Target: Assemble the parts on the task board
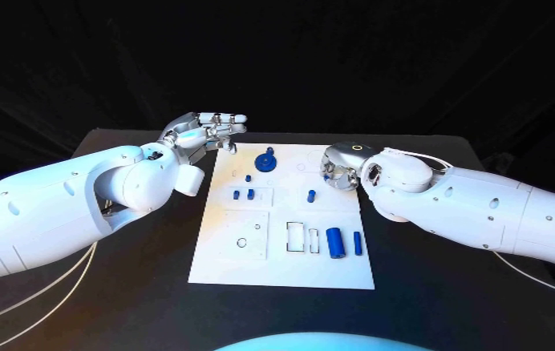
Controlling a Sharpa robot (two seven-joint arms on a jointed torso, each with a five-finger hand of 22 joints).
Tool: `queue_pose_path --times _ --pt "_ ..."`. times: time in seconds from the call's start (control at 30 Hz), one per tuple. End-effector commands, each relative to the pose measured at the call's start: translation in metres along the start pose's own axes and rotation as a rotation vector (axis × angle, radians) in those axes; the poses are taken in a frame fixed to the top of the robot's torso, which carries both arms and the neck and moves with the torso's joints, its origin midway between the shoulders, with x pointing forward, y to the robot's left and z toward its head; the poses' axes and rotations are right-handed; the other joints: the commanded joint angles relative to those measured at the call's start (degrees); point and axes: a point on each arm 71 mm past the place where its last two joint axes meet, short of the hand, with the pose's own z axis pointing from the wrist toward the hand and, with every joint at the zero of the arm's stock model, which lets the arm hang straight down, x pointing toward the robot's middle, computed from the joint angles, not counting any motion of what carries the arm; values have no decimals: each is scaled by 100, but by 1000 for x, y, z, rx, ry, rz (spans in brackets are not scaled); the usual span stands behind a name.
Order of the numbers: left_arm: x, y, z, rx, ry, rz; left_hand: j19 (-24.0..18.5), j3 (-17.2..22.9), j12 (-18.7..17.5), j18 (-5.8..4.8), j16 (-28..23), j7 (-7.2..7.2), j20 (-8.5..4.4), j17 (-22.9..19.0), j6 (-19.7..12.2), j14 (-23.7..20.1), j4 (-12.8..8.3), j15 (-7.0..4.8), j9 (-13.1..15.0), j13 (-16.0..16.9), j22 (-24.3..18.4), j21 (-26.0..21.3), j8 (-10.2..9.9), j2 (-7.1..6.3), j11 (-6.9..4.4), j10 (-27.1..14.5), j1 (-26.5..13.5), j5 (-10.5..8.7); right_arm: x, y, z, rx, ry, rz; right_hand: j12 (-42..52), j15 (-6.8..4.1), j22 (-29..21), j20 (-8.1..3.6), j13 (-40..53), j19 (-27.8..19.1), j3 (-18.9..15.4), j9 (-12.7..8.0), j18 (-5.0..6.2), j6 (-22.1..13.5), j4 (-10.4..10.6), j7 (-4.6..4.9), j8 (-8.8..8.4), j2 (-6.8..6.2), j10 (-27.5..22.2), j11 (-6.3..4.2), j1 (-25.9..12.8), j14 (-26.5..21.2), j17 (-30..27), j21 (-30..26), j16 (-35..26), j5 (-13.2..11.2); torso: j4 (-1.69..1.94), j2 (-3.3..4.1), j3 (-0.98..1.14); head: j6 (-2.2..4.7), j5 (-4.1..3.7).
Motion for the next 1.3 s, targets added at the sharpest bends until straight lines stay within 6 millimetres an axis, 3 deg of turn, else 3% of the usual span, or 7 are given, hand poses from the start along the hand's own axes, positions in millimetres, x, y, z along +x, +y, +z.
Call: queue_pose_path --times 0.03,0.37,0.77,1.1,1.3 --pt "3 -1 0 4 16 -11 18 -32 19 77 -32 31 2 -10 -11 -36 1 15 -7 5 -10 -29 -20 64 9 -51 2 -3 8 1 -1 -5 38 -5 41 -53 835 -25 37 45 9 36 -45 99 -92 -21 56 27 125 -42 -39 219 8 64 43 19 -6 0 3 -9 2" --pt "3 -1 0 2 16 -10 23 -44 27 77 -37 41 4 -22 -31 -39 -10 19 -11 4 -20 -43 -30 66 16 -69 7 -3 6 3 0 1 -33 -20 26 -99 903 -73 69 98 46 107 -70 235 -252 -62 120 85 301 -97 -75 223 9 170 52 11 -5 -9 2 -27 -16" --pt "1 -1 0 -1 16 -4 28 -51 36 77 -42 50 6 -33 -45 -41 -21 23 -13 3 -30 -56 -36 72 22 -85 15 -3 -5 6 -6 -25 -166 6 -27 -102 942 -82 71 130 26 130 -85 240 -282 -64 115 66 328 -96 -185 225 -2 232 50 25 -4 -10 -8 4 -6" --pt "0 0 -1 -7 17 -2 25 -65 46 75 -60 63 10 -53 -58 -61 -34 31 -15 1 -44 -78 -40 70 33 -108 18 -3 -22 8 -26 -44 -199 54 -49 -102 966 -83 71 151 20 138 -95 241 -283 -66 111 68 338 -96 -230 228 8 274 59 10 -8 -14 -8 33 27" --pt "-1 0 -1 -7 16 -1 24 -71 50 75 -68 68 12 -62 -65 -69 -38 34 -15 0 -50 -88 -42 72 38 -119 17 -3 -32 29 -41 -105 -210 104 -60 -101 974 -83 71 157 15 142 -98 239 -283 -67 108 65 343 -96 -253 228 8 287 61 4 -17 -15 -5 63 88"
